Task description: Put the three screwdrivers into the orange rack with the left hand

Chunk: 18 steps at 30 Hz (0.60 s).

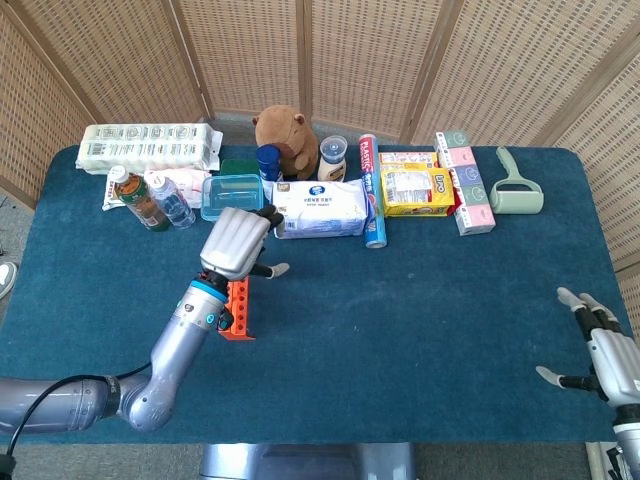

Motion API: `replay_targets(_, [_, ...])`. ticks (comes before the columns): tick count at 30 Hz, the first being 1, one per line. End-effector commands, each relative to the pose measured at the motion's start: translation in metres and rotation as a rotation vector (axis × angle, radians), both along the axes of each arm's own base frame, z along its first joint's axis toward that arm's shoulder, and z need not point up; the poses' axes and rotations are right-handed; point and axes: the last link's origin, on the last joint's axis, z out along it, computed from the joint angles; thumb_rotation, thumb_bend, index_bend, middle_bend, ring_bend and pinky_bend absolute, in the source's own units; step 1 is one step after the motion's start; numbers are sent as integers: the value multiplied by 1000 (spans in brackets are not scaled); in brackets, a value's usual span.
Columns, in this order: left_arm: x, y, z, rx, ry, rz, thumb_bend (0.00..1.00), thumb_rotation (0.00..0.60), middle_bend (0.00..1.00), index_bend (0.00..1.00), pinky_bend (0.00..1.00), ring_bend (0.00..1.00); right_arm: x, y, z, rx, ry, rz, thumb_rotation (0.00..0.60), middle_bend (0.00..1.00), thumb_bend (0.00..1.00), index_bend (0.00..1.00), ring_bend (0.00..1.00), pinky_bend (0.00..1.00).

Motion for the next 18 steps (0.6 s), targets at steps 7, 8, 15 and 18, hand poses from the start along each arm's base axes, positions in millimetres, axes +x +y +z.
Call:
replay_targets(7, [-8, 3, 5, 46, 47, 29, 166, 528, 385, 493, 848, 604, 1, 0, 0, 3, -1, 3, 600, 153, 0, 0, 9, 0])
replay_targets(8, [-9, 3, 7, 49, 45, 32, 186, 526, 384, 493, 848, 604, 0, 0, 0, 1, -1, 1, 600, 153, 0, 0, 10, 0])
replay_targets(15, [-13, 0, 21, 79, 43, 38, 237, 521, 384, 493, 848, 604, 1, 0, -1, 2, -2, 0, 600, 153, 0, 0, 10, 0])
replay_targets(18, [-15, -4, 32, 94, 32, 49, 237, 524, 384, 493, 848, 605, 1, 0, 0, 1, -2, 3, 600, 154, 0, 0, 10, 0])
